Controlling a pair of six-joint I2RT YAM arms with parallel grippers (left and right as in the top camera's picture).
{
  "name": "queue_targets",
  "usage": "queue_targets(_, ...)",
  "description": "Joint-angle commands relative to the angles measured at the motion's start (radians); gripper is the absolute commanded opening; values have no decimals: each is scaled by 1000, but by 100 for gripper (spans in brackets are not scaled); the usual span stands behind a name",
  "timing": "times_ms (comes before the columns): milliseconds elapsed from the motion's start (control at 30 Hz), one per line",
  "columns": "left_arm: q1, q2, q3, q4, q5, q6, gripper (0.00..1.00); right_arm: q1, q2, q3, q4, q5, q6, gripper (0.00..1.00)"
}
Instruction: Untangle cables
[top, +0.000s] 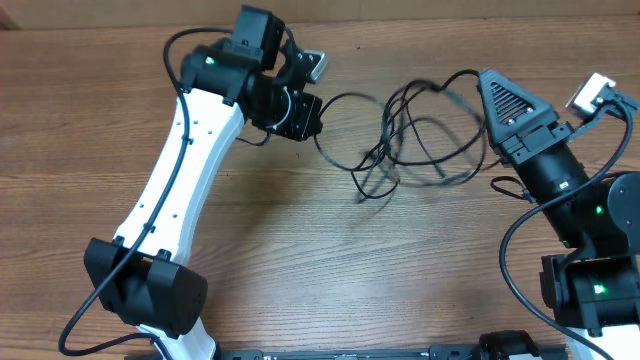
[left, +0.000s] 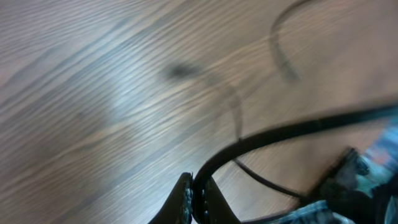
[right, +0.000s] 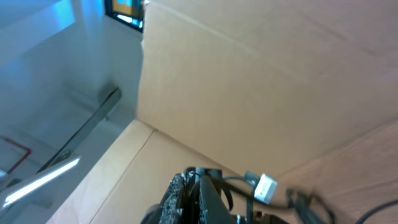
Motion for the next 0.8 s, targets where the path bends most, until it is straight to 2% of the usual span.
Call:
queue_targets(0, 0, -20, -60, 30, -187, -137, 4, -34, -2, 7, -53, 5, -8, 4)
queue_targets(200, 0, -20, -78, 35, -444, -404, 4, -66, 21, 7, -378, 129, -9, 4)
queue_targets(400, 0, -20, -78, 34, -671, -440, 4, -84, 50, 7, -670, 272, -9, 4)
queue_targets(467, 2, -20, -78, 35, -696, -440, 4, -85, 57, 7, -742, 295, -9, 4)
queue_targets(600, 1, -20, -79, 40, -540, -410, 4, -85, 76, 7, -856, 301, -13, 7)
queue_targets(767, -3, -20, -79, 114, -111, -119, 4, -82, 124, 7, -998, 296, -13, 21)
